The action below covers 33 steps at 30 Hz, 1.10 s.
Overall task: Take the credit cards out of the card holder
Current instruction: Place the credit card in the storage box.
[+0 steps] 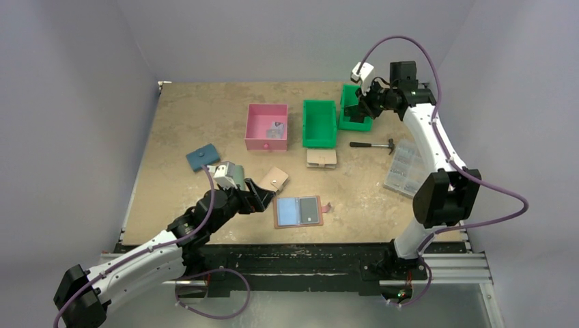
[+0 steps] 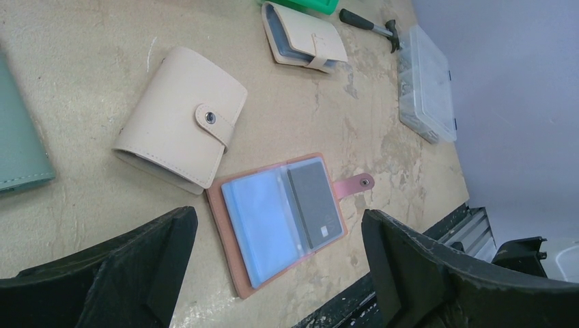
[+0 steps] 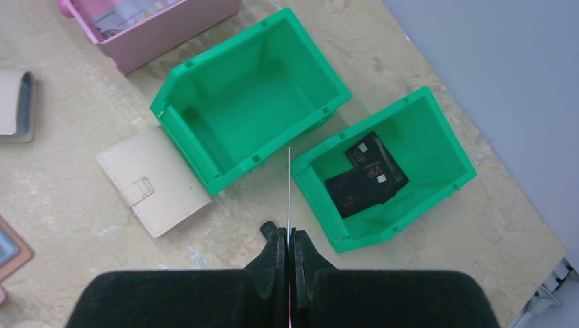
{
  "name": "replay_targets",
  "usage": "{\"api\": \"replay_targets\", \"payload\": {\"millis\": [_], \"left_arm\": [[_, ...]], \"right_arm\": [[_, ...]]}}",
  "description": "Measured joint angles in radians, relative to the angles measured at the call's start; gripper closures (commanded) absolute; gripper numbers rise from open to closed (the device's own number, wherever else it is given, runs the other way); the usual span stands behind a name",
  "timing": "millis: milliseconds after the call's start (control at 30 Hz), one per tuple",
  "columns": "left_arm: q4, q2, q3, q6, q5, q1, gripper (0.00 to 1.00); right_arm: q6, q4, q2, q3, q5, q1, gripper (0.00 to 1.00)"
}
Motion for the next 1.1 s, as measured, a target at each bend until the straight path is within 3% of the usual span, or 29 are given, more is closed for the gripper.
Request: {"api": "replay_targets", "payload": {"millis": [567, 1000, 1100], "left_arm": [[-0.005, 0.003, -0.003, 0.0, 0.0, 0.0, 0.01], [-0.004, 0.023, -0.003, -0.015, 0.0, 0.0, 0.01], [-0.004, 0.023, -0.003, -0.018, 0.0, 0.0, 0.01]], "right_arm": [[-0.016, 0.046, 0.223, 0.194, 0.224, 0.0, 1.0], [-0.04, 0.138, 0.483, 0.356, 0.42, 0.025, 1.0], [-0.052, 0.167, 0.522, 0.356, 0.467, 0.048, 0.93]]}}
